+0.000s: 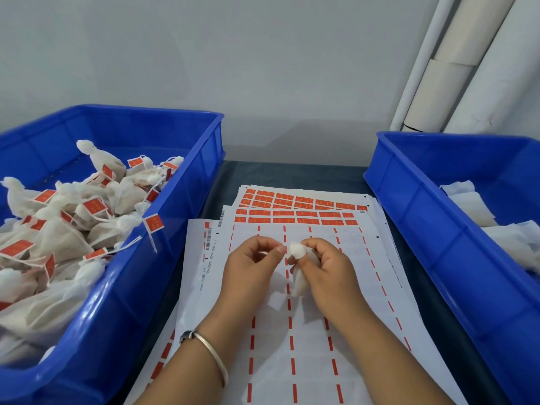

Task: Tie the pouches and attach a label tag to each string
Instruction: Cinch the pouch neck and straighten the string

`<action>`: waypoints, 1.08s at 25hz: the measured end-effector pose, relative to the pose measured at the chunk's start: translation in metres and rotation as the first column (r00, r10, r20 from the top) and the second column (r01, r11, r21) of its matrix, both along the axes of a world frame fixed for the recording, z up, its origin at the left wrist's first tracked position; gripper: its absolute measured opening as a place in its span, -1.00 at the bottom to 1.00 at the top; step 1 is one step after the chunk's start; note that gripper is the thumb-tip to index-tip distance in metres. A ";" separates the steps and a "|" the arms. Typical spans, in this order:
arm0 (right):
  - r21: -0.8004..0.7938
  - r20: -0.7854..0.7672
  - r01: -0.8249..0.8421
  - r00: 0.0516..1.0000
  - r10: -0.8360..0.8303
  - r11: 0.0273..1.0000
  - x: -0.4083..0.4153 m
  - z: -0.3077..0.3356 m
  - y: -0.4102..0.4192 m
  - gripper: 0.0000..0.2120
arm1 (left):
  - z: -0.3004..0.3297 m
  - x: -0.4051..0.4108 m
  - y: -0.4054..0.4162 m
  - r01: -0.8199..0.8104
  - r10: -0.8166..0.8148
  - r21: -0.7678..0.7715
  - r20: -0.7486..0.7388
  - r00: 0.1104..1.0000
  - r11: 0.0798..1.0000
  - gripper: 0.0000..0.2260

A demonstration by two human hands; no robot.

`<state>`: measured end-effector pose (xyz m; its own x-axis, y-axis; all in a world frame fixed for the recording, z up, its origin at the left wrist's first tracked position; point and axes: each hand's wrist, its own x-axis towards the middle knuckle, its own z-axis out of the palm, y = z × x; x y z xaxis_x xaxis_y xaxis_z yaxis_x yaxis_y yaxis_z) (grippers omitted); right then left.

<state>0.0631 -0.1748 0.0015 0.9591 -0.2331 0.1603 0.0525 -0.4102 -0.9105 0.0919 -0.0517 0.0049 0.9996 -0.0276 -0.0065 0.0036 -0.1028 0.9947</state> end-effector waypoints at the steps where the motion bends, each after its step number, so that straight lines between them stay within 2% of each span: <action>1: 0.037 -0.022 0.001 1.000 0.000 0.999 0.001 0.001 0.000 -0.91 | 0.000 -0.001 0.000 -0.009 0.008 0.038 0.034 0.999 0.999 -0.88; 3: 0.094 -0.062 0.008 0.998 -0.002 0.996 0.001 0.002 -0.001 -0.87 | -0.001 -0.003 0.000 -0.001 -0.014 0.123 0.122 0.992 0.992 -0.80; 6: 0.172 -0.121 0.026 0.993 -0.005 0.985 0.002 0.001 -0.001 -0.88 | 0.000 -0.005 -0.001 0.060 -0.116 0.230 0.236 0.965 0.971 -0.80; 11: 0.310 -0.199 0.042 0.980 0.021 0.950 0.002 0.003 0.000 -0.84 | 0.004 -0.002 0.000 0.083 -0.142 0.266 0.214 0.966 0.961 -0.82; 16: 0.533 -0.256 -0.061 0.939 0.229 0.844 0.000 0.006 -0.003 -0.85 | 0.002 0.001 0.003 0.102 -0.140 0.204 0.181 0.973 0.974 -0.85; 20: 0.659 -0.268 -0.085 0.902 0.339 0.747 -0.001 0.009 -0.006 -0.88 | -0.001 0.001 0.000 0.095 -0.136 0.235 0.168 0.976 0.967 -0.83; 23: 0.726 -0.244 -0.075 0.901 0.359 0.684 -0.002 0.010 -0.008 -0.84 | -0.001 0.000 -0.002 0.089 -0.146 0.265 0.204 0.968 0.960 -0.79; 27: 0.758 -0.237 -0.058 0.903 0.358 0.650 -0.001 0.010 -0.007 -0.75 | 0.001 -0.003 0.000 0.025 -0.109 0.274 0.295 0.949 0.961 -0.70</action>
<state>0.0618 -0.1818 0.0112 0.9480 0.0842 -0.3068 -0.3159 0.3631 -0.8765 0.0887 -0.0516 0.0059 0.9502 -0.1334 0.2816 -0.3110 -0.3508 0.8833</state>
